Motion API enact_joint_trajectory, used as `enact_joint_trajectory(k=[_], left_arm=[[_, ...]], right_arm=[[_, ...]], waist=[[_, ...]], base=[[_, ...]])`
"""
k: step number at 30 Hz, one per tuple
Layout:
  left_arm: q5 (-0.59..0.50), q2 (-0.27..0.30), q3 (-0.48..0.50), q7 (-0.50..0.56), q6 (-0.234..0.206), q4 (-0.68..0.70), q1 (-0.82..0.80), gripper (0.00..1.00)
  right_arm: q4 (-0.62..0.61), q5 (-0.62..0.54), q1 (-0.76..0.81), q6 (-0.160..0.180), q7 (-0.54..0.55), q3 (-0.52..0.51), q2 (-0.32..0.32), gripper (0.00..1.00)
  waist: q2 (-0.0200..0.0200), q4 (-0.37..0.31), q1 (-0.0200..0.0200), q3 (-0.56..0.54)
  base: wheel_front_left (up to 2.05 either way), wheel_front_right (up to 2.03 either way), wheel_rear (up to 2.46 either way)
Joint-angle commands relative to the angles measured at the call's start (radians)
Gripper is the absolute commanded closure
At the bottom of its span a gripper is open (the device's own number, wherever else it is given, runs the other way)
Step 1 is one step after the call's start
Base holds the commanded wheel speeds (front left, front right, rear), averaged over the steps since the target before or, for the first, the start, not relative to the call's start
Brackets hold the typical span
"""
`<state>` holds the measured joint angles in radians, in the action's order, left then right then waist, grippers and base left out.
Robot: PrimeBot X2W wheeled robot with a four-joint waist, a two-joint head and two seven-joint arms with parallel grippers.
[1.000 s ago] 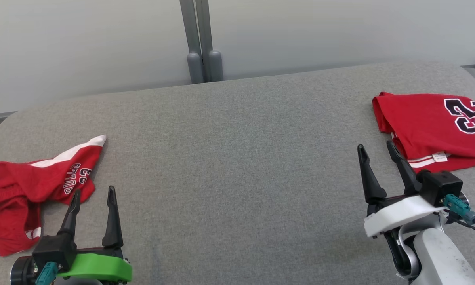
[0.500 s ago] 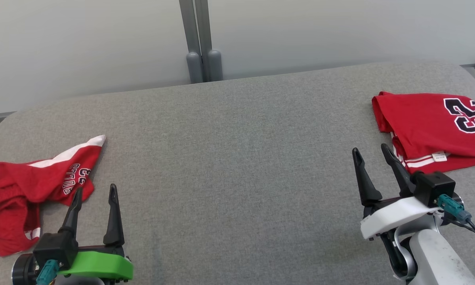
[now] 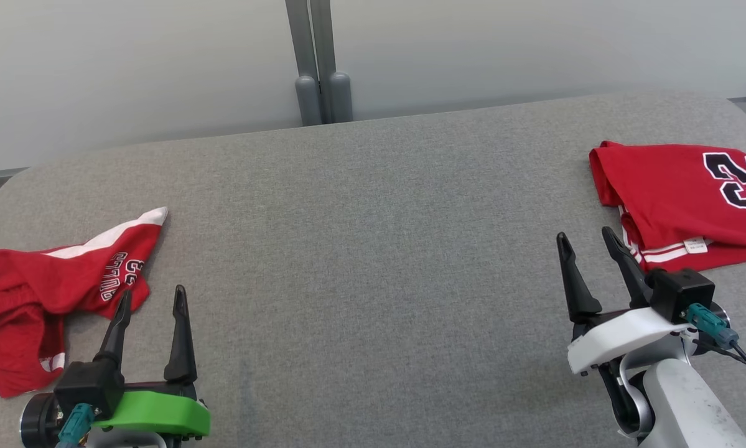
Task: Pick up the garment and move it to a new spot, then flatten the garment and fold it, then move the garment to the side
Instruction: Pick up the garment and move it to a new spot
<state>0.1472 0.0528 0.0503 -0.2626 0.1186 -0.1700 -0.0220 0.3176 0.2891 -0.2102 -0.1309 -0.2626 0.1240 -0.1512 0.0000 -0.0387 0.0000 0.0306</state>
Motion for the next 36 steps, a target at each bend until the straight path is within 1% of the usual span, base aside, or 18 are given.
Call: enact_joint_trajectory(k=[1, 8, 12, 20, 30, 36], left_arm=[[-0.004, 0.000, 0.004, -0.003, 0.002, -0.003, -0.013, 0.00], [-0.002, -0.001, 0.012, -0.003, 0.005, -0.009, -0.017, 0.00], [-0.007, -0.001, 0.021, -0.003, 0.002, -0.013, -0.017, 0.00], [0.004, -0.001, 0.038, -0.003, -0.019, -0.025, -0.005, 0.00], [0.005, -0.002, 0.061, -0.003, -0.042, -0.046, 0.009, 0.00], [0.007, -0.002, 0.074, -0.003, -0.052, -0.054, 0.020, 0.00]], right_arm=[[0.005, -0.007, -0.009, 0.000, -0.003, -0.001, 0.002, 0.00], [0.012, -0.004, -0.009, 0.000, -0.003, 0.012, 0.013, 0.00], [0.018, 0.004, -0.002, 0.000, -0.003, 0.024, 0.015, 0.00], [0.030, 0.009, -0.009, 0.000, -0.003, 0.051, 0.008, 0.00], [0.035, 0.018, 0.002, 0.000, -0.003, 0.077, 0.018, 0.00], [0.026, 0.026, 0.001, 0.000, -0.003, 0.090, 0.017, 0.00]], waist=[[0.0000, 0.003, 0.0000, 0.001], [0.0000, 0.037, 0.0000, 0.007], [0.0000, 0.077, 0.0000, 0.006], [0.0000, 0.190, 0.0000, -0.003], [0.0000, 0.340, 0.0000, -0.018], [0.0000, 0.413, 0.0000, -0.023]], base=[[0.00, 0.00, 0.00], [0.00, 0.00, 0.00], [0.00, 0.00, 0.00], [0.00, 0.00, 0.00], [0.00, 0.00, 0.00], [0.00, 0.00, 0.00]])
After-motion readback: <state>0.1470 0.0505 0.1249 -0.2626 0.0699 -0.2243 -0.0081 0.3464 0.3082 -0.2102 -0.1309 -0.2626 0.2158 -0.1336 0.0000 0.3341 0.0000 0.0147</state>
